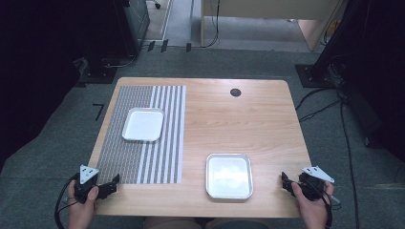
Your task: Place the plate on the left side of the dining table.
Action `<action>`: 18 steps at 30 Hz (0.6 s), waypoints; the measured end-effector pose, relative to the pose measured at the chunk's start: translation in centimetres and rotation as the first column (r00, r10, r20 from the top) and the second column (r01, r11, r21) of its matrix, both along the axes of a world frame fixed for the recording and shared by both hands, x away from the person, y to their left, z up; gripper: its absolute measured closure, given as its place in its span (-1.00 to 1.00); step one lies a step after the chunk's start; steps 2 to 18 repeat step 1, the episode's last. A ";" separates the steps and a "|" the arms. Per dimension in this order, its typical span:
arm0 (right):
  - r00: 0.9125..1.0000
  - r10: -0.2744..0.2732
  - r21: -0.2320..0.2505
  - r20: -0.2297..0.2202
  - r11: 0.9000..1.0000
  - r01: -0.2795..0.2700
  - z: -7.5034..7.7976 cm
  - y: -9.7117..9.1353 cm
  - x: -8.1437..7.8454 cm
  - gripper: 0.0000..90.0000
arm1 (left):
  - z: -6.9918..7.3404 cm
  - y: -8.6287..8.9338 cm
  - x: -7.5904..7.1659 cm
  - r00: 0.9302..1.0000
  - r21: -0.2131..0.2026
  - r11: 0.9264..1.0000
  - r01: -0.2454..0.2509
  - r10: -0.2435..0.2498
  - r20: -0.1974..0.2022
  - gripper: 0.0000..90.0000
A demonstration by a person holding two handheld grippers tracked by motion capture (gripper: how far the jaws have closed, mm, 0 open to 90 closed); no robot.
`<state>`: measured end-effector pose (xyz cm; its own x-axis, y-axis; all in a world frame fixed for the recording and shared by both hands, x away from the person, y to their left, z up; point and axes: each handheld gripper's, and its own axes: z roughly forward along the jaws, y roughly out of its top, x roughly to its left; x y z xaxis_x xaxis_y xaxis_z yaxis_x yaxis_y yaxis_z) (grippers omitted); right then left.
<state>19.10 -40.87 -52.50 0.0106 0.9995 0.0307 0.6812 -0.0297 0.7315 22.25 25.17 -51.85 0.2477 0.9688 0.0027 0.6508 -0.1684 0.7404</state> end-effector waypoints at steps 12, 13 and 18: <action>1.000 0.000 0.000 0.000 1.000 0.000 0.0 0.0 0.0 -0.69 | 0.0 0.0 0.0 1.000 0.000 1.000 0.000 0.000 -0.001 -0.68; 1.000 0.000 0.000 0.000 1.000 0.000 0.0 0.0 0.0 -0.69 | 0.0 0.0 0.0 1.000 0.000 1.000 0.000 0.000 -0.001 -0.68; 1.000 0.000 0.000 0.000 1.000 0.000 0.0 0.0 0.0 -0.69 | 0.0 0.0 0.0 1.000 0.000 1.000 0.000 0.000 -0.001 -0.68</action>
